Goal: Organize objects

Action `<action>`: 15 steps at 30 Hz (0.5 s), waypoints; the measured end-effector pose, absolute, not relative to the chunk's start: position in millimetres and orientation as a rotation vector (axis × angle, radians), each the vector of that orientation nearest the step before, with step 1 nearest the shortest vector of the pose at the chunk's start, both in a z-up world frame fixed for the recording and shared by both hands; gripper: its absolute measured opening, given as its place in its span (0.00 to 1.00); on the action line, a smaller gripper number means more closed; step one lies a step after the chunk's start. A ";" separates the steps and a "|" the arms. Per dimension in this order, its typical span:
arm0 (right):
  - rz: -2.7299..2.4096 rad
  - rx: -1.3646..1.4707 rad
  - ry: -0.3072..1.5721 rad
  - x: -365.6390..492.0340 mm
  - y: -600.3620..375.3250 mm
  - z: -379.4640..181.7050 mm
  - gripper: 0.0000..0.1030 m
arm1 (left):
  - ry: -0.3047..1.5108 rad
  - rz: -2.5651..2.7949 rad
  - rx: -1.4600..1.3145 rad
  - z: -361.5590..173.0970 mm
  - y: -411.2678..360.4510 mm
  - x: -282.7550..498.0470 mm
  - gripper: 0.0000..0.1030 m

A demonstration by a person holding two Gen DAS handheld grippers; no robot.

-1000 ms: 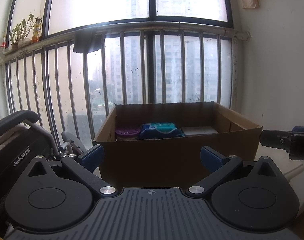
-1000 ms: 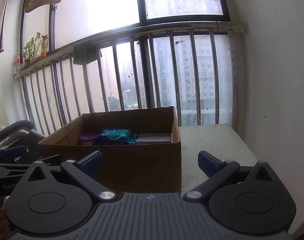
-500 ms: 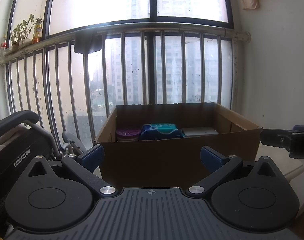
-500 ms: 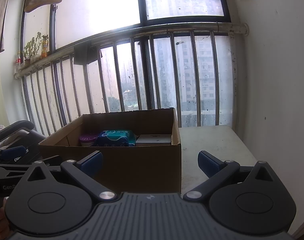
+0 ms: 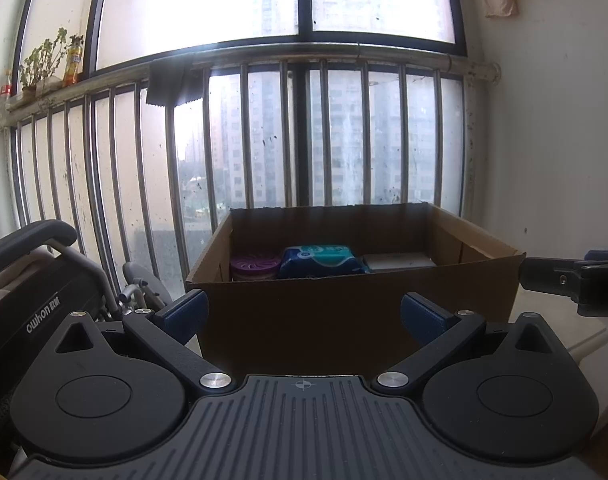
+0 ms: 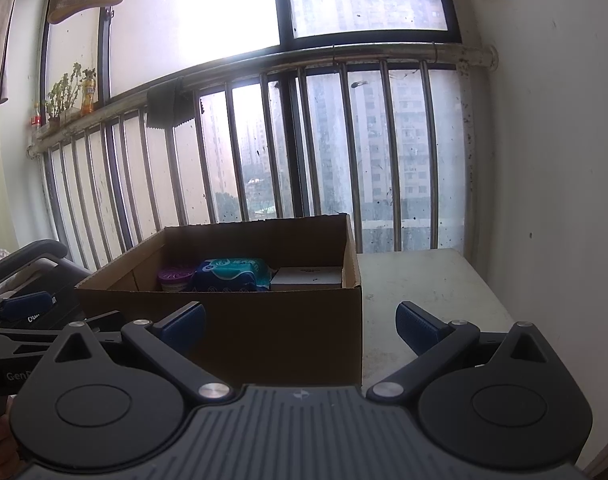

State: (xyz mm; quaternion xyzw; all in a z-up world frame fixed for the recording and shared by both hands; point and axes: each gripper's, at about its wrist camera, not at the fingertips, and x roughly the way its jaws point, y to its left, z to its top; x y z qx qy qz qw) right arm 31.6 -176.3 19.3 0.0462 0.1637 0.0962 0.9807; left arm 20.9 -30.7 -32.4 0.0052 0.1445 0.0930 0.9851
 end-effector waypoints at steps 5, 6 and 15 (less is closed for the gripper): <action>0.193 0.092 0.333 31.8 -176.0 18.2 1.00 | 0.293 0.185 0.010 -33.5 -30.0 21.4 1.00; 0.193 0.092 0.334 32.0 -176.0 17.7 1.00 | 0.293 0.185 0.009 -33.5 -29.9 21.4 1.00; 0.189 0.091 0.341 31.9 -176.0 15.3 1.00 | 0.298 0.186 0.010 -35.2 -31.4 23.1 1.00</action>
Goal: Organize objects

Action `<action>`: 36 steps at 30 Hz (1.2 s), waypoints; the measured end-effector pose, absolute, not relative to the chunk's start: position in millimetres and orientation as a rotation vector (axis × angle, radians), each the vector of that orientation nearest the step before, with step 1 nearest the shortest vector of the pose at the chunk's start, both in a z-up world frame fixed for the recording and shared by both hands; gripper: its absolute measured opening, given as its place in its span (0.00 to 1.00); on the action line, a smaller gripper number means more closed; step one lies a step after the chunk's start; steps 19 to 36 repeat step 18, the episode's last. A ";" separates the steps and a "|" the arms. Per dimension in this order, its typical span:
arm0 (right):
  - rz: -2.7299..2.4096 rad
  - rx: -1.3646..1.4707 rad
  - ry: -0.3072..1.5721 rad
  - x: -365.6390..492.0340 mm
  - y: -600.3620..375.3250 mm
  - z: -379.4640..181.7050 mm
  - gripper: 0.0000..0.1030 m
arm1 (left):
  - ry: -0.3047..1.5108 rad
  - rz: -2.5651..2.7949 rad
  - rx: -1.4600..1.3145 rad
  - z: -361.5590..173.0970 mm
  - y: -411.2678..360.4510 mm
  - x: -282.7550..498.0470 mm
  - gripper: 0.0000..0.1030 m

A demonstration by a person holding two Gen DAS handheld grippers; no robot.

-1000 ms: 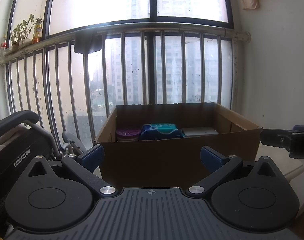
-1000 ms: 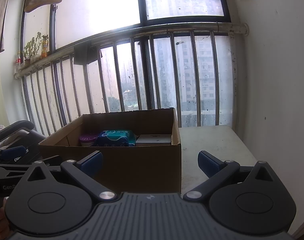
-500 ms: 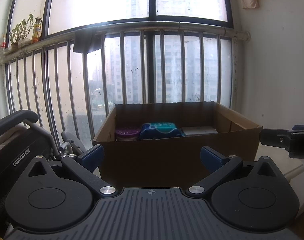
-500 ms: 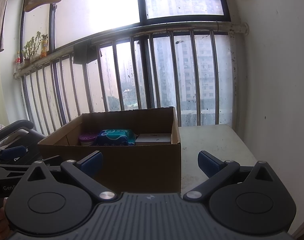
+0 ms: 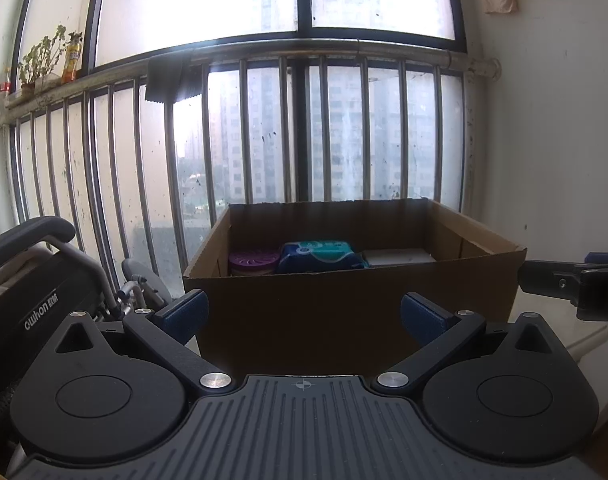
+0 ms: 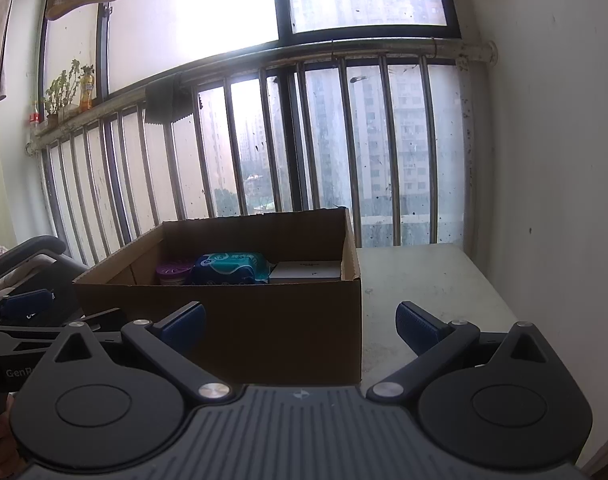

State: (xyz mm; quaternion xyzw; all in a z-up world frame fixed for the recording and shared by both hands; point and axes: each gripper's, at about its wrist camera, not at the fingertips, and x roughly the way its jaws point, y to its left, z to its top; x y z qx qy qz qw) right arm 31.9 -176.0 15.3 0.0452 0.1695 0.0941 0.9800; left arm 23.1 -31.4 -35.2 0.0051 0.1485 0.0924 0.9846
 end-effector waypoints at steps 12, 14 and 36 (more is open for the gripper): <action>0.188 0.091 0.342 31.7 -176.2 15.0 1.00 | 0.301 0.184 0.005 -35.7 -30.9 22.7 1.00; 0.189 0.091 0.342 31.8 -176.2 15.1 1.00 | 0.302 0.182 0.004 -36.0 -30.7 23.3 1.00; 0.187 0.094 0.340 31.6 -177.5 14.4 1.00 | 0.290 0.182 0.020 -36.4 -32.2 21.5 1.00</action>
